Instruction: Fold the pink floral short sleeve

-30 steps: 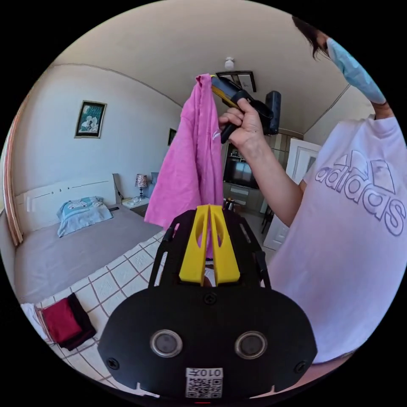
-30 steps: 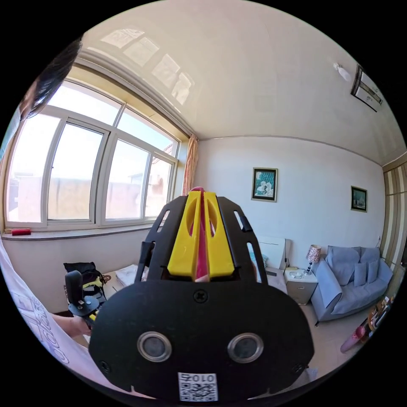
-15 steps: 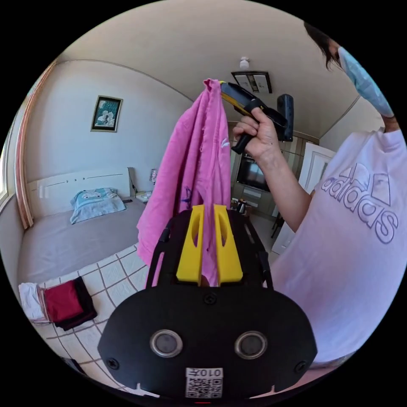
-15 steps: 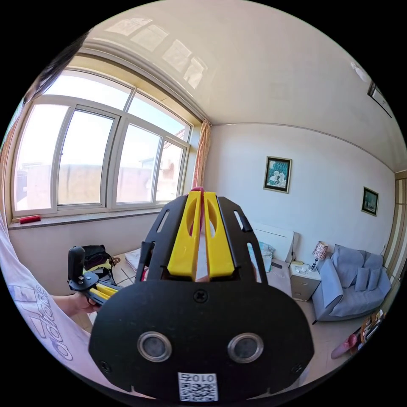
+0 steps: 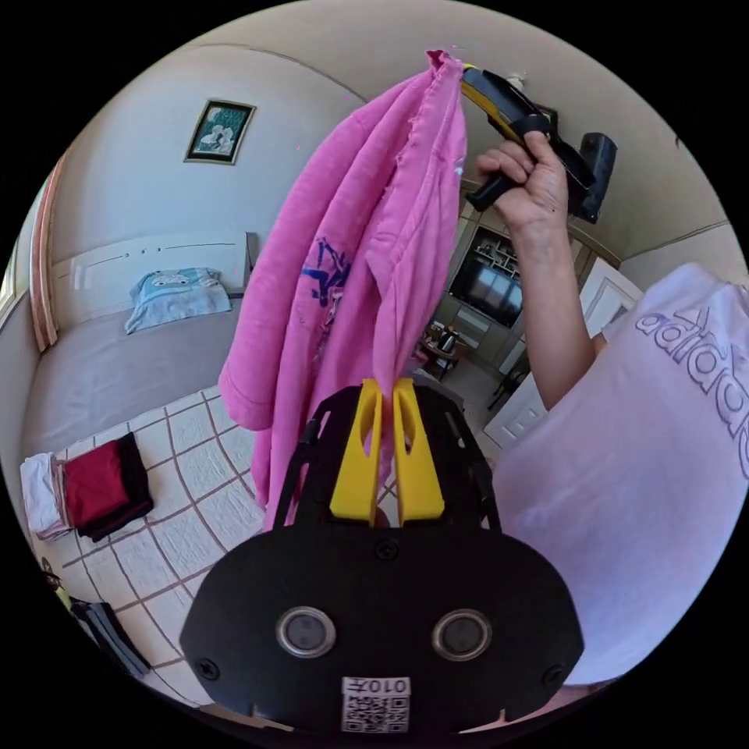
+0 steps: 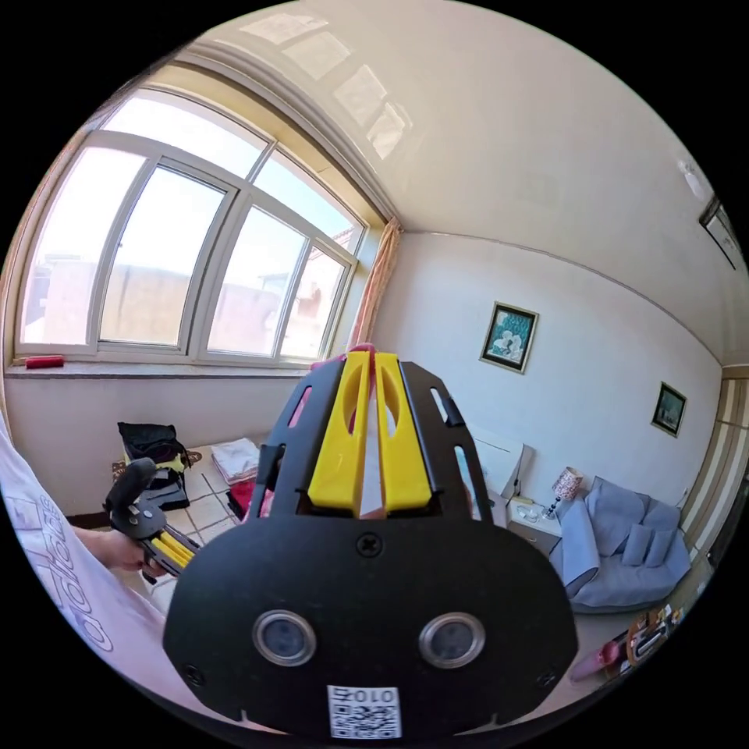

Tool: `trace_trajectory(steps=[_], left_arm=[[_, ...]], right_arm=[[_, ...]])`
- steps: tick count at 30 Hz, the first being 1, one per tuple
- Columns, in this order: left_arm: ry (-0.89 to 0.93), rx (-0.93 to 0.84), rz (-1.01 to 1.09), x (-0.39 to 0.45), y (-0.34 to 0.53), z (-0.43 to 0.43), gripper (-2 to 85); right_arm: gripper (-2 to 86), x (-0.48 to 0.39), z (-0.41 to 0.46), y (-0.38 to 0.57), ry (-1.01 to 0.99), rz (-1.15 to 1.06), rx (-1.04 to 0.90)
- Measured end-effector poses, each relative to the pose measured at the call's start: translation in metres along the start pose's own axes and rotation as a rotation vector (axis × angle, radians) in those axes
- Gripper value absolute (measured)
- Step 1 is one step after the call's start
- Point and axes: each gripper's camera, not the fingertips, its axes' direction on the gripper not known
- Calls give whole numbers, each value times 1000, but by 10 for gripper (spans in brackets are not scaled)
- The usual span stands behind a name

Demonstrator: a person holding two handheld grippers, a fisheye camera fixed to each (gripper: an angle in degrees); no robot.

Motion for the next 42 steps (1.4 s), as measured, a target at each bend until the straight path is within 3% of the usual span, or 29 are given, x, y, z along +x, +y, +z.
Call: trace_trajectory(steps=[3,9,13,18,23,26,35,39,42], left_arm=[[66,15,1,-12,7,-28,4],[368,126,57,-29,0,-91,0],[153,29,-40,-31,-13,-112,-2],[-169,104,-23,1,-36,-160,-3],[-612,182,236,103,-71,-209,-3],[-754,257,371,156,-74,-229,-3],[-514,461,655,251,-74,-329,-2],[-592,425,731,272,-92,-338,-3],[-604,360,664,244,-113,-319,-3]], right_arm=[[33,31,7,18,9,80,-73],[31,62,25,57,4,199,-195],[30,67,29,69,24,209,-213],[29,70,27,78,43,117,-218],[28,60,0,78,27,-40,-139],[24,54,-26,74,6,-124,-56],[16,59,-75,37,-192,-267,188],[18,60,-54,16,-179,-291,270],[21,65,11,15,-172,-221,194]])
